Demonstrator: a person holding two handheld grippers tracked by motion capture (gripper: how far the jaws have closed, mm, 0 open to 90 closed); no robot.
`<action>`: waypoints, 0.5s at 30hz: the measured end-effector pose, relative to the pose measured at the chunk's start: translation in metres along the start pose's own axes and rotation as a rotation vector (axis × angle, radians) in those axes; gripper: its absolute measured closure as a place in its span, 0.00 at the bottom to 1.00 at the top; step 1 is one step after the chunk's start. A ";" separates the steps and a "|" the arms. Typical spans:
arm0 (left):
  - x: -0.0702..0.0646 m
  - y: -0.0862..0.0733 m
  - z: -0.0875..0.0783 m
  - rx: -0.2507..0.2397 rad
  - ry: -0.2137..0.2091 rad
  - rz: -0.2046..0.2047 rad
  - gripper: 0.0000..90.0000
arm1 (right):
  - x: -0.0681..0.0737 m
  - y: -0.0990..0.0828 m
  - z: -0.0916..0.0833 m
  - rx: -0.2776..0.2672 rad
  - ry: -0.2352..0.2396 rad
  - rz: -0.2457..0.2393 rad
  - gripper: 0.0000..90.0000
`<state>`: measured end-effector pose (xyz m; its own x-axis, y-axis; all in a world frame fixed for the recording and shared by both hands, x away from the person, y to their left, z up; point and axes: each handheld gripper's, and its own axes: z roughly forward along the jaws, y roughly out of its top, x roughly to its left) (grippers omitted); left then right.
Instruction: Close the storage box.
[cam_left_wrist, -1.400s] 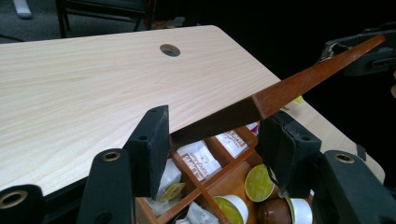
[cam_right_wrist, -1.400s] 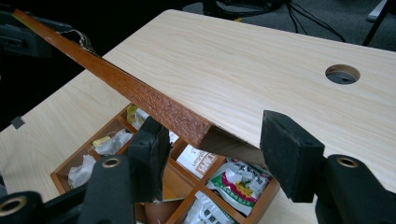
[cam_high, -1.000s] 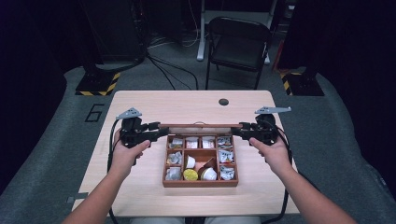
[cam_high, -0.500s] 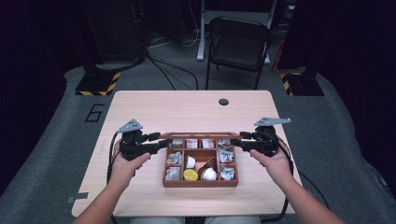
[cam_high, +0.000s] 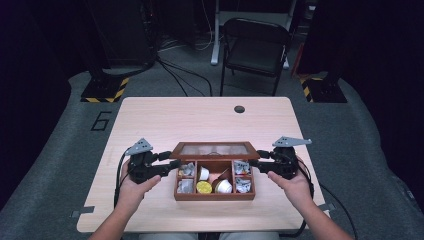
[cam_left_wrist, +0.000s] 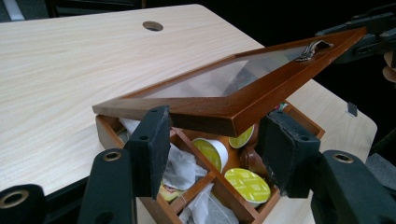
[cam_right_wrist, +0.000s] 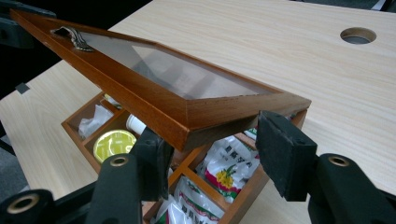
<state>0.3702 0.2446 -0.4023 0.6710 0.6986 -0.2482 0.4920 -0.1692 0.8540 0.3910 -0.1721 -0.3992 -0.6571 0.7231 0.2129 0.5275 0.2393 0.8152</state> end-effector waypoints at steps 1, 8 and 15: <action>0.000 -0.004 0.000 0.003 -0.003 -0.003 0.49 | 0.000 -0.002 0.000 0.000 -0.001 -0.004 0.51; -0.004 -0.021 0.004 0.021 0.012 0.017 0.49 | 0.004 -0.022 0.004 0.009 -0.007 -0.013 0.51; -0.005 -0.041 0.008 0.039 0.006 0.003 0.48 | 0.012 -0.041 0.007 0.023 -0.043 -0.073 0.51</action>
<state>0.3513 0.2426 -0.4402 0.6694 0.7022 -0.2425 0.5114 -0.1987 0.8361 0.3653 -0.1684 -0.4339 -0.6711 0.7299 0.1298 0.4915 0.3070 0.8150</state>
